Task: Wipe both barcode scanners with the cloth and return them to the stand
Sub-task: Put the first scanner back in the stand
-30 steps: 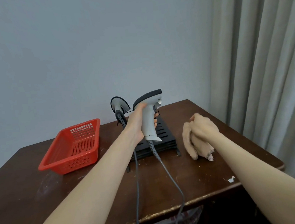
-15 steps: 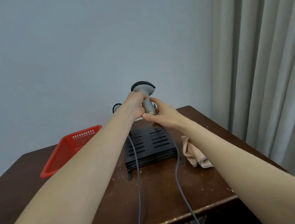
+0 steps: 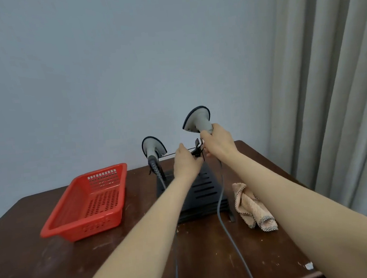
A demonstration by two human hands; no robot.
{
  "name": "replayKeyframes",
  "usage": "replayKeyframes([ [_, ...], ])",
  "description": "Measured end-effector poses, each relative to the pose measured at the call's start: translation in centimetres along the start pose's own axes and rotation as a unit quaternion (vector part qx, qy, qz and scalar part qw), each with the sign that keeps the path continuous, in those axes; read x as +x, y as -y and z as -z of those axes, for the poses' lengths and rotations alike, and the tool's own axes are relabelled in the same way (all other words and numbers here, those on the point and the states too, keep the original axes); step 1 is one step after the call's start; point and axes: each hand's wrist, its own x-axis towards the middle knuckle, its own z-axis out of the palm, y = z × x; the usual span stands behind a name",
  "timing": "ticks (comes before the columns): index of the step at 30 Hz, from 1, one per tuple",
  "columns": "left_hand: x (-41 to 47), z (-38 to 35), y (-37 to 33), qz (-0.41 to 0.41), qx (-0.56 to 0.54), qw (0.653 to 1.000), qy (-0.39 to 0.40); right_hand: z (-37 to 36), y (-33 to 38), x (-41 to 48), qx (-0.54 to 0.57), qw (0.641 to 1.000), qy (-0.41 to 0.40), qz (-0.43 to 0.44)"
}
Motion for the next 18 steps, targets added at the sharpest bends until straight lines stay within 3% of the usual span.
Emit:
replayKeyframes([
  [6, 2.2, -4.0, 1.5, 0.012, 0.076, 0.996, -0.046, -0.6, -1.1, 0.5, -0.057, 0.998, 0.000, -0.004],
  [11, 3.0, -5.1, 1.9, 0.063, 0.018, 0.996, -0.057, -0.8, -1.6, 1.3, -0.067, 0.998, 0.001, 0.016],
  [18, 3.0, -5.2, 2.8, 0.054, 0.000, 0.994, -0.092, -1.4, -2.1, 2.0, -0.107, 0.993, 0.007, 0.051],
])
